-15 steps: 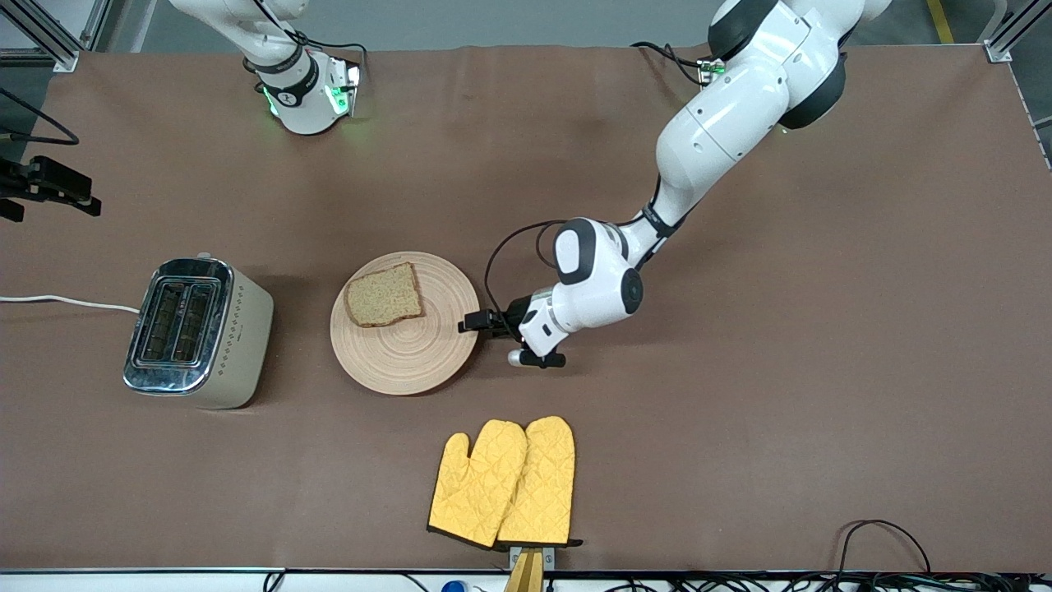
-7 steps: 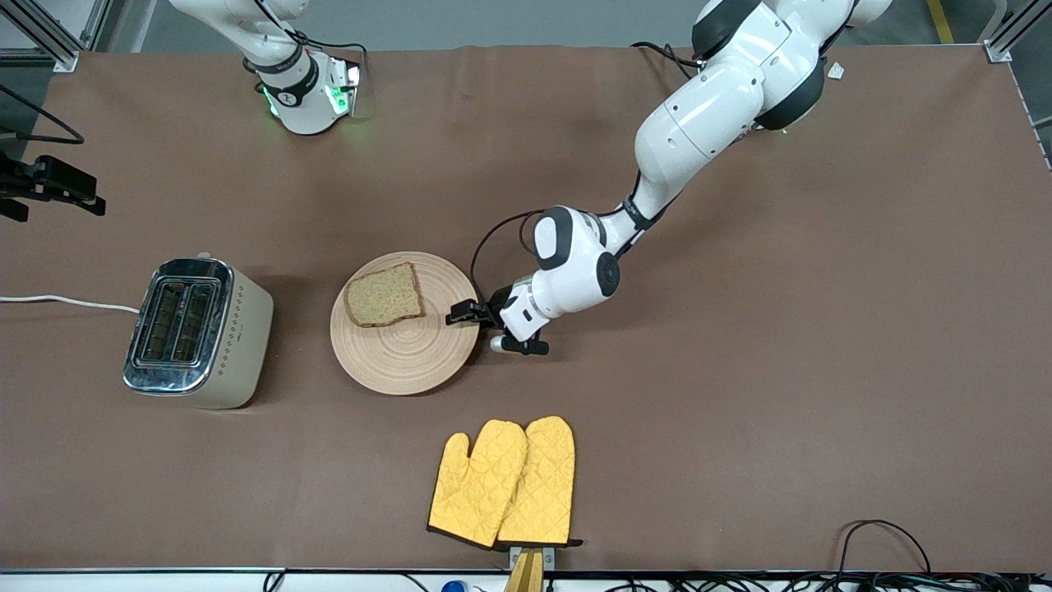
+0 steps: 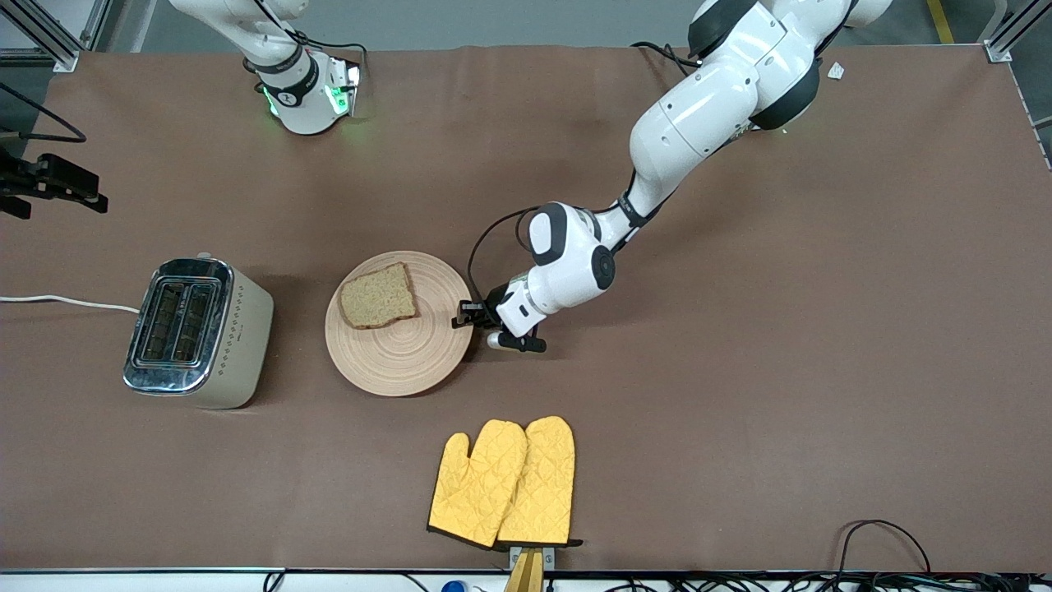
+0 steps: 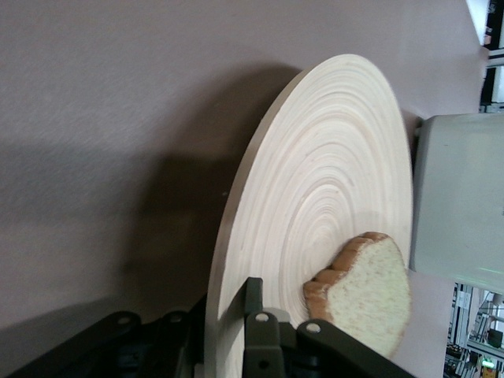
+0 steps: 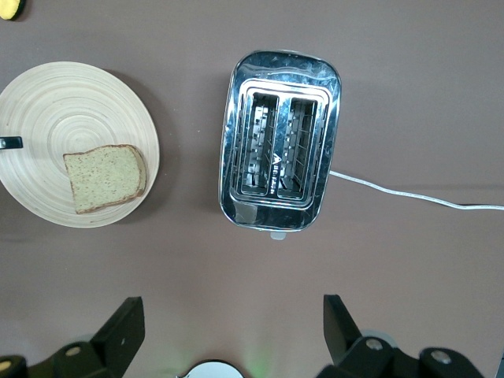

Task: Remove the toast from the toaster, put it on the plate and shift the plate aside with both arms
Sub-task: 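Grip the wooden plate rim with the left gripper, then slide the plate with the toast across the table with the left gripper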

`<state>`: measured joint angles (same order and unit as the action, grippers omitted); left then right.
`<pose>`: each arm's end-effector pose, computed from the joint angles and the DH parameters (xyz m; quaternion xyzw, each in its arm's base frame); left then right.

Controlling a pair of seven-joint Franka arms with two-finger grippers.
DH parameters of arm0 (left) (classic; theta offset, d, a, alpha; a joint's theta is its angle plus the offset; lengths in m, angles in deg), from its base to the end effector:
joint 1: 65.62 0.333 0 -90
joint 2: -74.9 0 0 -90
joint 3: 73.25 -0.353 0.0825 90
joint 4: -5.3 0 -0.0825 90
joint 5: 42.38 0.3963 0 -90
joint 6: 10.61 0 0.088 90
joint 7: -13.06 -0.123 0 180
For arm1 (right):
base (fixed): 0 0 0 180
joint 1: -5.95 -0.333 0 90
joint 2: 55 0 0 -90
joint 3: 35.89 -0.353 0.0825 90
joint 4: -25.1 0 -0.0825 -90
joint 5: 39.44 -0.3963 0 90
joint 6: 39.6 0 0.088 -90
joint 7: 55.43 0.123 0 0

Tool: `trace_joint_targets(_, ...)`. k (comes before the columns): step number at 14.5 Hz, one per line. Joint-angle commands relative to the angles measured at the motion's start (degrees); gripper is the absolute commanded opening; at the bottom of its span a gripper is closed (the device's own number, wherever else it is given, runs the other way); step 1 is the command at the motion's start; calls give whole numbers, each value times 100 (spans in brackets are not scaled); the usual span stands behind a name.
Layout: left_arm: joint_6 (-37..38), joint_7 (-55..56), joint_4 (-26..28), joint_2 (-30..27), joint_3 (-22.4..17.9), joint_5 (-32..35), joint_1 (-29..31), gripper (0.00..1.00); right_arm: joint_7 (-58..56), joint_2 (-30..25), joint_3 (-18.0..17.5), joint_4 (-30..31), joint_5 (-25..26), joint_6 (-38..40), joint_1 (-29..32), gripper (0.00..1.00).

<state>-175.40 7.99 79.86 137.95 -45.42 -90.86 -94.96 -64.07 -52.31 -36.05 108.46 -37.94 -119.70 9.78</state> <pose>0.5666 -0.5837 0.1435 0.9071 0.0317 0.0216 0.4192 0.5620 -0.0397 0.6599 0.9977 0.0417 -0.0530 0.0073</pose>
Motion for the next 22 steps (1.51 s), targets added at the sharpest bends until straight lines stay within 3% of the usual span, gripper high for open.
trace_joint_targets(1, -44, -398, 75, -3, 169, -179, 314, 0, 56, -58, -1, -4, 96, 65, -14, 100)
trace_joint_targets(5, 157, -977, 645, -223, 1109, -109, 1525, 0, 117, -58, -10, -4, 87, 65, -22, 100)
trace_joint_targets(8, 631, -1329, 1208, -661, 1382, -83, 2361, 0, 117, -67, -10, -4, 78, 65, -22, 100)
trace_joint_targets(14, 1563, -2699, 2289, -874, 2164, -83, 4583, 0, 117, -67, -19, -4, 60, 205, -31, 100)
trace_joint_targets(16, 2211, -2911, 2536, -917, 2244, -4, 5339, 0, 117, -67, -19, -4, 60, 249, -40, 100)
trace_joint_targets(22, 4111, -2921, 2362, -865, 2174, 1796, 7318, 0, 82, -67, -19, -4, 43, 249, -22, 100)
